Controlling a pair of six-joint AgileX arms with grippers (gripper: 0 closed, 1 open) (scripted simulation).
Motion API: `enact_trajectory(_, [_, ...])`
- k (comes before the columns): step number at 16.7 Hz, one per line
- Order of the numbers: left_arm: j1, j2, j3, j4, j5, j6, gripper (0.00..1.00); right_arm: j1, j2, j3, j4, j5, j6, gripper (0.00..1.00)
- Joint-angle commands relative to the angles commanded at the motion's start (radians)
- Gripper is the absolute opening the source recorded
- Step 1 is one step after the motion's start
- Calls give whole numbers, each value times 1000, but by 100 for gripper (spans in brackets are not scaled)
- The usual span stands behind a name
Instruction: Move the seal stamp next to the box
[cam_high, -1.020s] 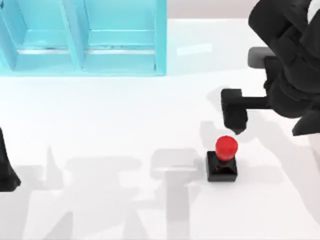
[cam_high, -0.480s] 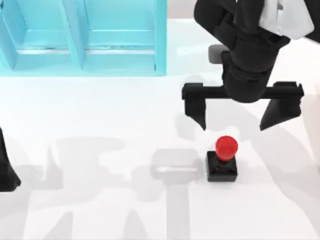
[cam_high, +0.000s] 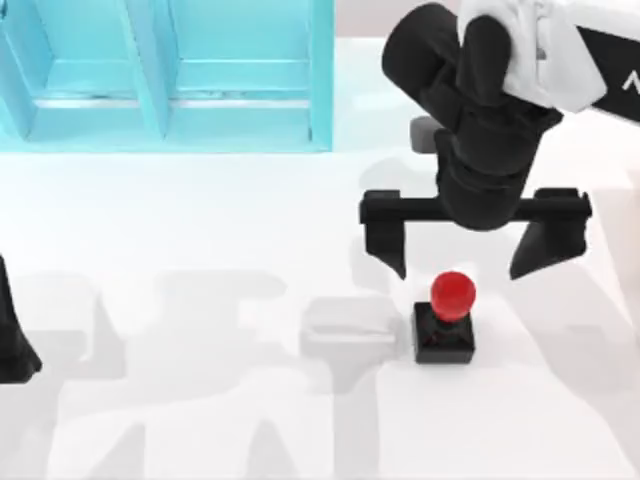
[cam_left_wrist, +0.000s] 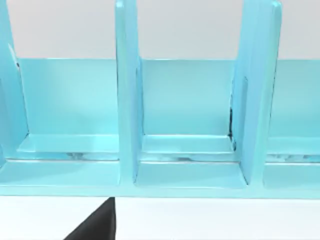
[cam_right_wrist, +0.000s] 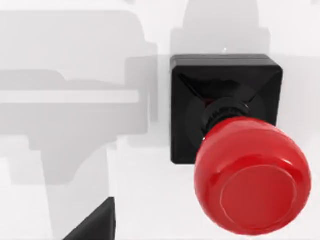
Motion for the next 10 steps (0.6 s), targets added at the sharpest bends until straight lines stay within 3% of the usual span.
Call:
enact_trajectory(5, [0,0,0,0,0,0,100,4,40,-175,226,0,5,100])
enact_trajectory(10, [0,0,0,0,0,0,100,5,48,-206,258,0,6,100])
